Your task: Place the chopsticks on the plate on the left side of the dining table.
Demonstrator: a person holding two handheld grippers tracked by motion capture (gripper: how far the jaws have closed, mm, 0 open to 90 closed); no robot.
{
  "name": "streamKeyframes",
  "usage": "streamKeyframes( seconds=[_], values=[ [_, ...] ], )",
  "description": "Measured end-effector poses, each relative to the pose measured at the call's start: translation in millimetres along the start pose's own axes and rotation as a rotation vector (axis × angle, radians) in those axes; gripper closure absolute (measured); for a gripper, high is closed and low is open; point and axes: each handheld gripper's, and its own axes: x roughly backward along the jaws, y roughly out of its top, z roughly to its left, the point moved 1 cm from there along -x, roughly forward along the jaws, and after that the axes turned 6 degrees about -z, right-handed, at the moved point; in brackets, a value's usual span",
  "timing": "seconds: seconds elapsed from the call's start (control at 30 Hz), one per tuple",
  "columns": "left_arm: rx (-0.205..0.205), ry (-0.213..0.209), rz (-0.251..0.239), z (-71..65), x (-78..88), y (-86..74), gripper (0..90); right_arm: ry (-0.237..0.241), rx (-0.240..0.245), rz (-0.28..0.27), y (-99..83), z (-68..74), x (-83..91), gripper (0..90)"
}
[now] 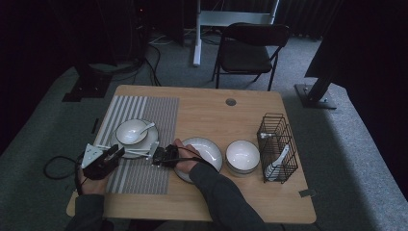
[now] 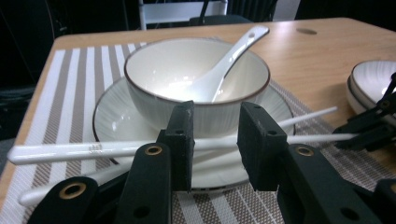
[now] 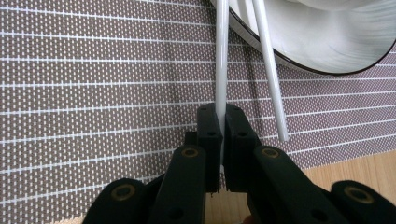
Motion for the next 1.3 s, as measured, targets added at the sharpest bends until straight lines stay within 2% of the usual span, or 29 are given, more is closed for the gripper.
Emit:
streamKeyframes(
  seconds=[0.3,1.17,1.3],
  values=[
    [0.005,0.004,0.028,1.4,-3.7,-4.8,67.2,0.0,-0.002,0.002,0.5,-1.6,-0.9,86.6],
    [0.013,0.014,0.065,2.2,-7.9,-8.4,67.2,-0.023,-0.004,-0.008,1.6,-5.4,1.6,85.6],
    [0.012,0.01,0.062,1.9,-7.3,-8.3,67.2,-0.027,0.02,-0.007,1.0,-3.4,1.4,86.3]
  ],
)
